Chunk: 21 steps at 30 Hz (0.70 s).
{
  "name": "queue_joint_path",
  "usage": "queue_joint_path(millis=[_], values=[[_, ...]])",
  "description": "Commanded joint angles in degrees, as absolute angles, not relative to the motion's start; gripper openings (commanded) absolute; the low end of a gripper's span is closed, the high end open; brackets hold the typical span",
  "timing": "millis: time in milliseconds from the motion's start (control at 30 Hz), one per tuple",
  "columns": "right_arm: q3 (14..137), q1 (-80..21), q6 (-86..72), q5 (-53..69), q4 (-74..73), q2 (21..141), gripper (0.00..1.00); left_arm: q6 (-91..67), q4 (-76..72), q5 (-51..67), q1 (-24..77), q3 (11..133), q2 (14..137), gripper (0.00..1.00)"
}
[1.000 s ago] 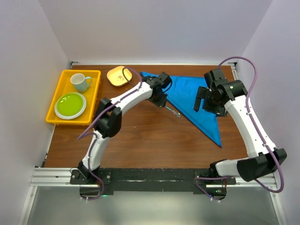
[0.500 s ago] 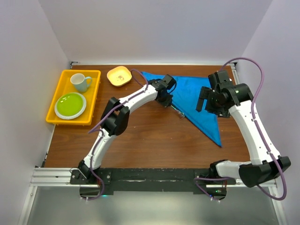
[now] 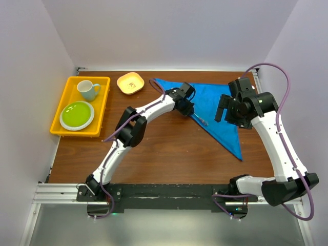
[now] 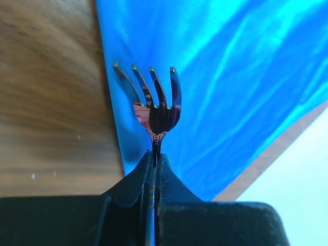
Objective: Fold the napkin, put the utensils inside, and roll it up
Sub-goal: Place the utensil onto the napkin
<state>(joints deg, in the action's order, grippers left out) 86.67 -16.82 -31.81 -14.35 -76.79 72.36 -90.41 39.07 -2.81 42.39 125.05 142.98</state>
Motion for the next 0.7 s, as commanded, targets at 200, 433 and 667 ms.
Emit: queue_joint_path(millis=[200,433,667], values=[[89.1,-16.5,-32.8,-15.7,-80.2,71.8,0.96,-91.2,38.3,-2.7,41.3,128.0,143.5,0.00],[89.6,-16.5,-33.1,-15.6,-80.4,71.6,0.96,-91.4,38.8,-0.9,40.6,128.3,144.9,0.00],[89.3,-16.6,-33.2,-15.6,-80.1,71.5,0.96,-91.3,39.5,-0.6,40.5,129.4,146.2,0.00]])
